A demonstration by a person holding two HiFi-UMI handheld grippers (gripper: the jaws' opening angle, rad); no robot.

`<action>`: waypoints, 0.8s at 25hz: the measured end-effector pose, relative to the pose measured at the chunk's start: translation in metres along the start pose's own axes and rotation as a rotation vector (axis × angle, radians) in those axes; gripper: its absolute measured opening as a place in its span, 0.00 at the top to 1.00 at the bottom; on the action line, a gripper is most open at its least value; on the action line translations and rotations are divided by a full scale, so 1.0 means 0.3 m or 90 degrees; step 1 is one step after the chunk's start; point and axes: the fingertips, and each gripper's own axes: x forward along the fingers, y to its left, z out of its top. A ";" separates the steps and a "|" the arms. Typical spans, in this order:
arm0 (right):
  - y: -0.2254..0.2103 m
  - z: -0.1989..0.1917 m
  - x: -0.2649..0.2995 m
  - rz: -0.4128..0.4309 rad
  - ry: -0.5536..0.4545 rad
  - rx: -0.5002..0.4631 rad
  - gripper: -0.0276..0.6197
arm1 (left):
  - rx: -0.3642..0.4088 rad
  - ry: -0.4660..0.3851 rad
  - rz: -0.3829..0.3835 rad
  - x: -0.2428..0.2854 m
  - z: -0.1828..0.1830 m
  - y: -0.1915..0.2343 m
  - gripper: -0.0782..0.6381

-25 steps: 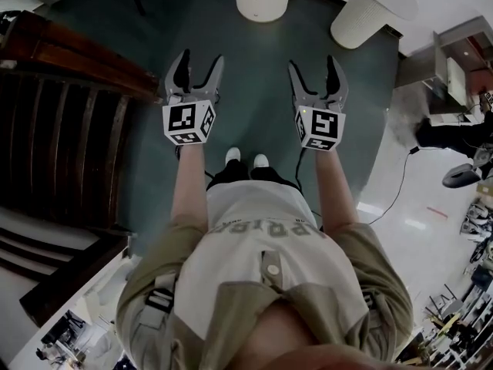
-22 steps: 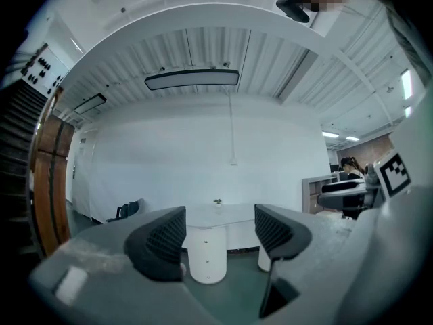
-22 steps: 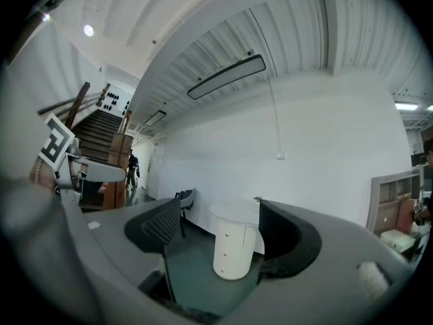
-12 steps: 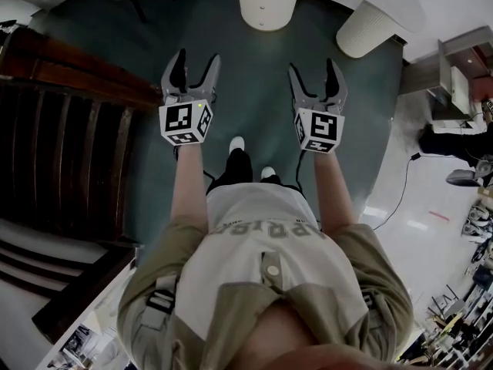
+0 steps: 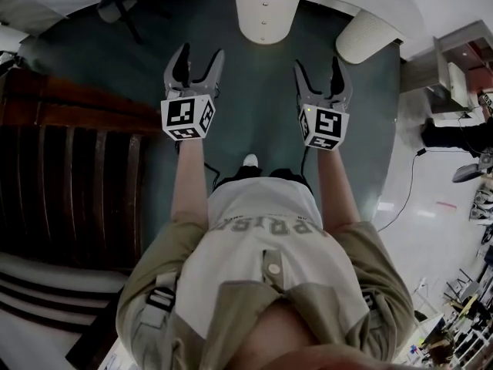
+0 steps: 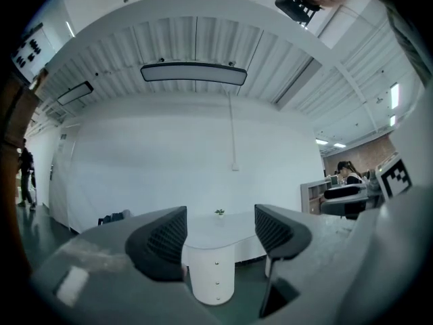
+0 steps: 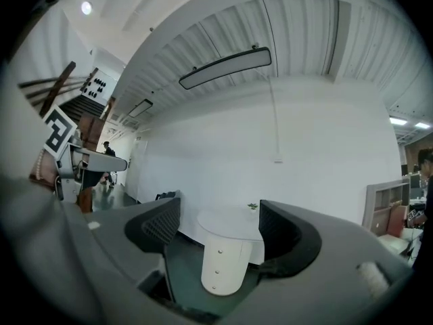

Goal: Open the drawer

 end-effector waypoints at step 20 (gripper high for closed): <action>-0.152 -0.105 0.383 -0.020 0.030 0.007 0.41 | -0.018 0.025 -0.016 0.397 -0.106 0.107 0.44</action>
